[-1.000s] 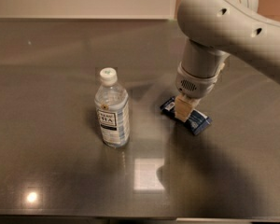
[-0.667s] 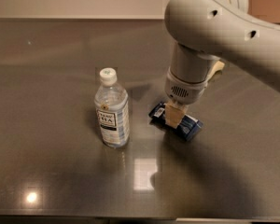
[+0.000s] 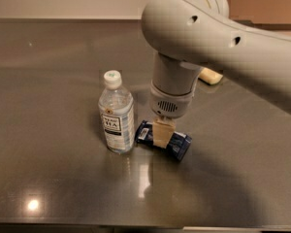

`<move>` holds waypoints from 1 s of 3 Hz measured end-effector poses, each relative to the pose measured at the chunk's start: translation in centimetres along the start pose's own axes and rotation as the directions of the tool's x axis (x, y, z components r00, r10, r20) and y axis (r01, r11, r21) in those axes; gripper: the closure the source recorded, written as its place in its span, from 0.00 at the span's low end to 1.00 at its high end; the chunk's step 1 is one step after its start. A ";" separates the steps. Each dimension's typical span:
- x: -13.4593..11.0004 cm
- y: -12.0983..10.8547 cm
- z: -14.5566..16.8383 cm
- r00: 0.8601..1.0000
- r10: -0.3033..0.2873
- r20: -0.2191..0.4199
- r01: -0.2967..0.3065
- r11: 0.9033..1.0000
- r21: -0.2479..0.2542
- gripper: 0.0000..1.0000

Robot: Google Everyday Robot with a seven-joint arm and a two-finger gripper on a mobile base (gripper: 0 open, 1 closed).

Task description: Move rxbar blueberry near blue plastic bottle

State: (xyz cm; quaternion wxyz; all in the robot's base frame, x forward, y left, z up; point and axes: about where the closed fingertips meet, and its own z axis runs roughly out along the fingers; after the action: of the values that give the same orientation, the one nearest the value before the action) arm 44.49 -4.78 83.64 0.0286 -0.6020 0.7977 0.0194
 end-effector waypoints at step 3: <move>-0.8 1.0 0.3 0.999 -0.055 -0.002 0.055 0.998 -0.017 0.14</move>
Offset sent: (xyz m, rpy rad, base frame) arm -0.0070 0.0091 -0.0018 -0.0008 0.0171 0.0509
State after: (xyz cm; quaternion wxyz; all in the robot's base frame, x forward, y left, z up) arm 43.74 -3.74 83.43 0.0230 -0.6238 0.7808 0.0243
